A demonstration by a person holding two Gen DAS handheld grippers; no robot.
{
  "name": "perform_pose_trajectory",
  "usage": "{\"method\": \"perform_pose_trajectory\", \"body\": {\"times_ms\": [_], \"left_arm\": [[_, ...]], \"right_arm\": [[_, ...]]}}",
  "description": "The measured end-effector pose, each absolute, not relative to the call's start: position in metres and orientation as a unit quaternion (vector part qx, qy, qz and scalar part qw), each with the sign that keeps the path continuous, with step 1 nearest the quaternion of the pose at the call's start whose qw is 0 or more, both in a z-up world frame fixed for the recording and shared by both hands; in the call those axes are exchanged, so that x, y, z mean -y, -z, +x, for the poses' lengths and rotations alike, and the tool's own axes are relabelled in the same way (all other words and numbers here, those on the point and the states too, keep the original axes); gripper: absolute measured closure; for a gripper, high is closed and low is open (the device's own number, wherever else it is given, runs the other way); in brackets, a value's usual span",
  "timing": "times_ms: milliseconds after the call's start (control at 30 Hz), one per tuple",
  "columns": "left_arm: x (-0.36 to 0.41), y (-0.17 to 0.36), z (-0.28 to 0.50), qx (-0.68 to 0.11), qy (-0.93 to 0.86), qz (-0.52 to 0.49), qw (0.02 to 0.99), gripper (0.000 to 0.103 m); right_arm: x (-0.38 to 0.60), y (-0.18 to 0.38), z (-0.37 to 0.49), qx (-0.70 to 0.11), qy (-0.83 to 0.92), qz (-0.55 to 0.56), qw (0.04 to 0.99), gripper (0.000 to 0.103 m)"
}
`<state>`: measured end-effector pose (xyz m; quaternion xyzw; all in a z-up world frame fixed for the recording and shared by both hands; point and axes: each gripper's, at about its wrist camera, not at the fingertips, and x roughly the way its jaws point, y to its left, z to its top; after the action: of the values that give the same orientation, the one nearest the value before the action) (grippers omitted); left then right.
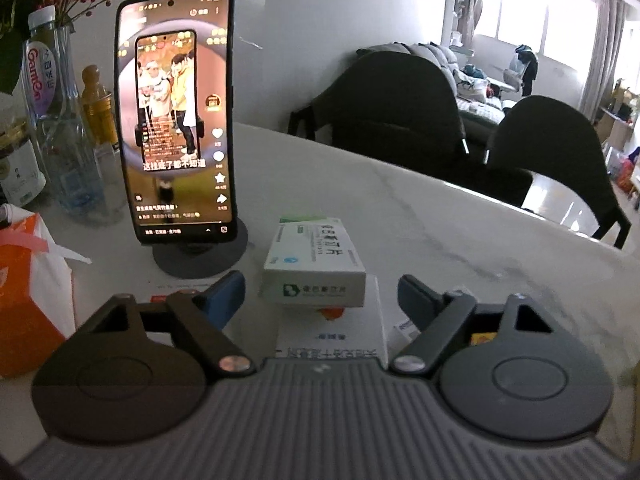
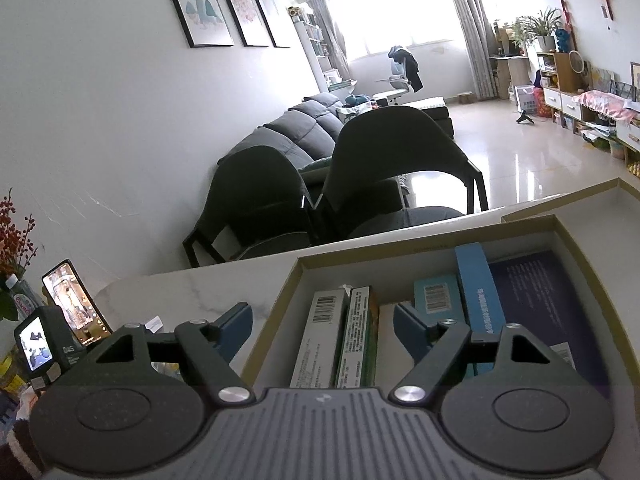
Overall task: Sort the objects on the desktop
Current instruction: 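Move the left tool to the green-and-white Ebastine box on the table, then close the left tool on the Ebastine box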
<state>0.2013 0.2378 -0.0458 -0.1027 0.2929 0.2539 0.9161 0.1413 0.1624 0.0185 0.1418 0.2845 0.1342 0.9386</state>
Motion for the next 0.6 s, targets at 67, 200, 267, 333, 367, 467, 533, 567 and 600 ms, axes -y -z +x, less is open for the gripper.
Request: {"method": "perform_pose_trajectory", "body": {"times_ms": [67,200,267,333,367,467,533,567,600], "left_arm": [[-0.238,0.047,0.2,-0.296,-0.255,-0.102,0.915,0.036],[-0.239,0.05,0.196,-0.293,-0.254,-0.102,0.916,0.054],[-0.238,0.05,0.191,-0.285,-0.257,-0.099,0.918,0.054],[-0.237,0.05,0.186,-0.281,-0.258,-0.096,0.919,0.054],[-0.236,0.049,0.183,-0.28,-0.257,-0.096,0.92,0.055],[-0.235,0.048,0.173,-0.275,-0.256,-0.095,0.922,0.055],[-0.233,0.047,0.169,-0.274,-0.254,-0.096,0.923,0.055],[-0.233,0.046,0.167,-0.274,-0.252,-0.097,0.923,0.055],[-0.232,0.045,0.164,-0.274,-0.251,-0.097,0.923,0.055]], "right_arm": [[-0.163,-0.017,0.142,-0.286,-0.134,0.144,0.938,0.023],[-0.166,-0.015,0.142,-0.288,-0.135,0.144,0.937,0.023],[-0.166,-0.015,0.141,-0.288,-0.136,0.144,0.937,0.023],[-0.167,-0.014,0.141,-0.287,-0.136,0.144,0.937,0.023],[-0.166,-0.014,0.14,-0.287,-0.135,0.145,0.937,0.023],[-0.167,-0.015,0.139,-0.285,-0.136,0.146,0.937,0.023],[-0.168,-0.015,0.137,-0.285,-0.137,0.146,0.938,0.023],[-0.168,-0.016,0.137,-0.284,-0.138,0.146,0.938,0.023],[-0.169,-0.016,0.136,-0.284,-0.139,0.146,0.937,0.023]]}}
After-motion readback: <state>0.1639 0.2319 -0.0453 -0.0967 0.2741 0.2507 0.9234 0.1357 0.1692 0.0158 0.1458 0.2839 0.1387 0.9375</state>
